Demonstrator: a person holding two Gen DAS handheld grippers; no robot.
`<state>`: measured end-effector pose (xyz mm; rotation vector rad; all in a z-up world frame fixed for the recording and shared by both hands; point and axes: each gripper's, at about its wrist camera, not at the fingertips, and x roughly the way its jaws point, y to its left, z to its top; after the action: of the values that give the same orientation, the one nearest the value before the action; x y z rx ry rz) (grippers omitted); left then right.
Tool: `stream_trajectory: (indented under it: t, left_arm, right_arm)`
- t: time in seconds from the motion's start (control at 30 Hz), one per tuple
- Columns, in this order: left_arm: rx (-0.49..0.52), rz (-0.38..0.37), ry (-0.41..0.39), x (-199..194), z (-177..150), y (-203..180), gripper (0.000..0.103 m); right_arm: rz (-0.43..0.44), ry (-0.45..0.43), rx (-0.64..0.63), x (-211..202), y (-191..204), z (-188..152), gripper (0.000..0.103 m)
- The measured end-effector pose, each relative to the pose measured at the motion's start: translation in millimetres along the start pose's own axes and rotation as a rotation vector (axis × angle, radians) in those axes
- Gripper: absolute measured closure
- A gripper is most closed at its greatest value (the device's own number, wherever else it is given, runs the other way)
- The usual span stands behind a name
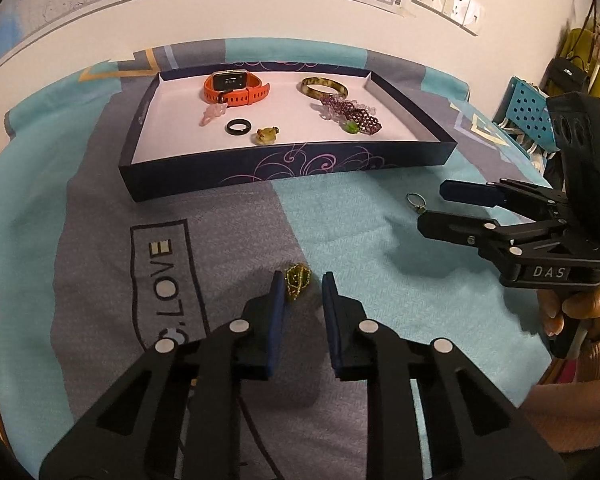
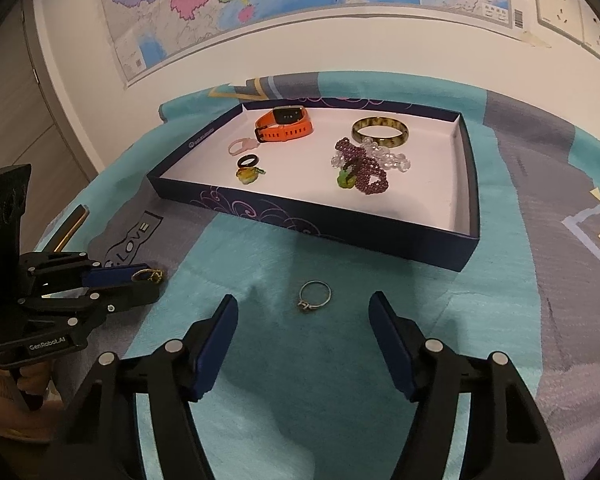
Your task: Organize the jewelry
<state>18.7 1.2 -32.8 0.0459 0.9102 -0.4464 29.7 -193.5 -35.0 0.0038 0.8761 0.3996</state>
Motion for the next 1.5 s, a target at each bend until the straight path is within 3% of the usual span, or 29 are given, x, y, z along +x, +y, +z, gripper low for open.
stream_trajectory:
  t: [0.17, 0.4, 0.6, 1.5]
  left_arm:
    - [-0.006, -0.005, -0.002, 1, 2, 1, 0.086]
    - [-0.013, -0.007, -0.005, 2, 4, 3, 0.089]
    - [-0.009, -0.006, -0.011, 3, 5, 3, 0.090]
    - [-0.012, -0.018, -0.039, -10, 11, 2, 0.091]
  right_arm:
    - [-0.017, 0.014, -0.004, 7, 1, 4, 0.048]
    - [-0.094, 0.028, -0.063, 11, 9, 6, 0.070]
    - [-0.100, 0.029, -0.077, 11, 8, 5, 0.087]
    - [0.036, -0.061, -0.006, -17, 4, 6, 0.087]
